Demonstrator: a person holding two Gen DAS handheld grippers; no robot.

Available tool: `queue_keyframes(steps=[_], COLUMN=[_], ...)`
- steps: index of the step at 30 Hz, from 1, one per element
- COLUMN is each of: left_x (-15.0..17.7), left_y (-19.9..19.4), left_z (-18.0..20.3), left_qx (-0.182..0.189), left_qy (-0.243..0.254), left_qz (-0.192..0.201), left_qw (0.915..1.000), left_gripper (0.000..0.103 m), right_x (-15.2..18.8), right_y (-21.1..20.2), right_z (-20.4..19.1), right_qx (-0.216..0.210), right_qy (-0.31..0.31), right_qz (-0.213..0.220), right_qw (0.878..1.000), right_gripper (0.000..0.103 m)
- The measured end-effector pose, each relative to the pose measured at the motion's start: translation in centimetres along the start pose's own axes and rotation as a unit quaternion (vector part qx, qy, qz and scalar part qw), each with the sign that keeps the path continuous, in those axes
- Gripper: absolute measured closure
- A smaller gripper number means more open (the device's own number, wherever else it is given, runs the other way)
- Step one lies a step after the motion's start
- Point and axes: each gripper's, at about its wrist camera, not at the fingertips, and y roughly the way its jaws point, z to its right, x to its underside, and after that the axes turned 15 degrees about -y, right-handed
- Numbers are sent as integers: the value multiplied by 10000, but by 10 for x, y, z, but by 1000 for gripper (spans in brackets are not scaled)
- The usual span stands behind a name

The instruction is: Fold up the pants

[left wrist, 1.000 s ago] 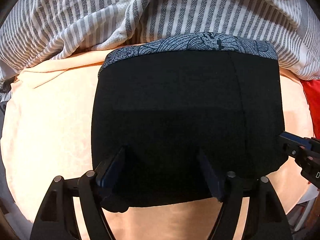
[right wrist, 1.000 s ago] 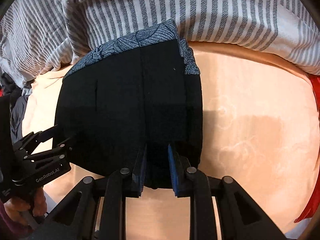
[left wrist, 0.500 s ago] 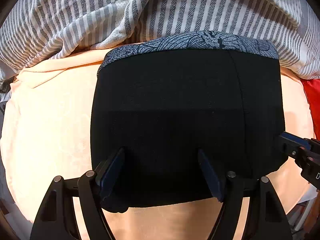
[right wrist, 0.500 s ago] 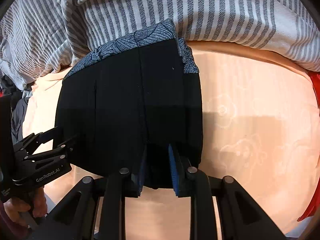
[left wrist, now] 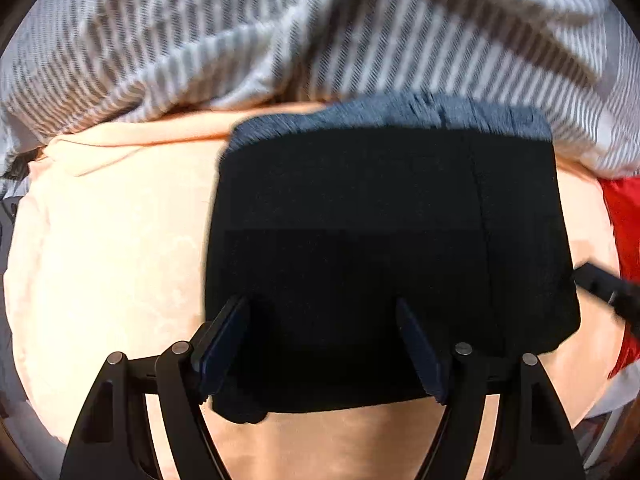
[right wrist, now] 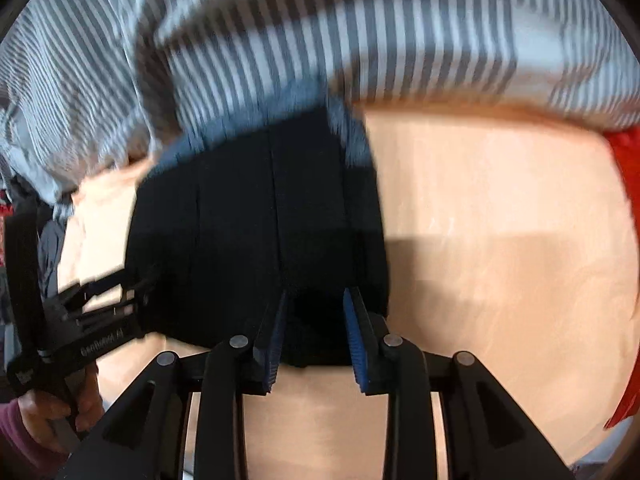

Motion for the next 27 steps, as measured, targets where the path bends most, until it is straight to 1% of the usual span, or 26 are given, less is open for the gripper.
queue_keyframes(steps=[2, 3, 6, 10, 12, 13, 15, 16, 18, 22, 24, 25, 26, 27], left_x=[-7, -12, -20, -24, -24, -24, -24, -18, -18, -16, -13, -12, -11, -10], left_y=[-4, -5, -6, -8, -8, -9, -9, -7, -4, 0, 2, 4, 5, 5], left_z=[-5, -8, -17, -25, -27, -27, -23, -12, 0, 20, 34, 39, 44, 48], left_qx=[-65, -108, -172, -193, -174, -149, -92, -67, 2, 181, 219, 236, 274, 316], left_qy=[-19, -28, -100, -130, -128, -103, 3, 77, 168, 275, 362, 403, 436, 466], left_qz=[80, 93, 80, 75, 67, 70, 89, 106, 73, 29, 14, -7, -32, -52], left_qw=[9999, 9999, 9998, 9997, 9997, 9998, 9999, 9999, 9998, 9995, 9991, 9989, 9987, 9984], left_gripper=[26, 26, 26, 26, 26, 26, 26, 26, 26, 26, 26, 26, 26, 26], right_x=[-16, -28, -55, -77, -81, -81, -80, -80, -81, -92, -97, -98, -97, -97], right_y=[-9, -9, -2, 17, 21, 21, 21, 22, 25, 25, 31, 34, 35, 35], right_z=[4, 7, 20, 31, 33, 35, 40, 44, 51, 48, 43, 43, 46, 49], right_qx=[91, 94, -145, -317, -204, -127, -241, -343, -607, -855, -827, -787, -774, -797], right_qy=[28, 77, 374, 639, 632, 598, 639, 699, 785, 447, 311, 321, 405, 510], right_qz=[257, 314, 478, 384, 415, 439, 556, 590, 614, 676, 500, 413, 369, 354], right_qw=[9996, 9994, 9981, 9967, 9969, 9972, 9961, 9952, 9932, 9930, 9948, 9955, 9955, 9949], right_gripper=[71, 71, 71, 69, 64, 63, 61, 61, 61, 61, 62, 64, 80, 91])
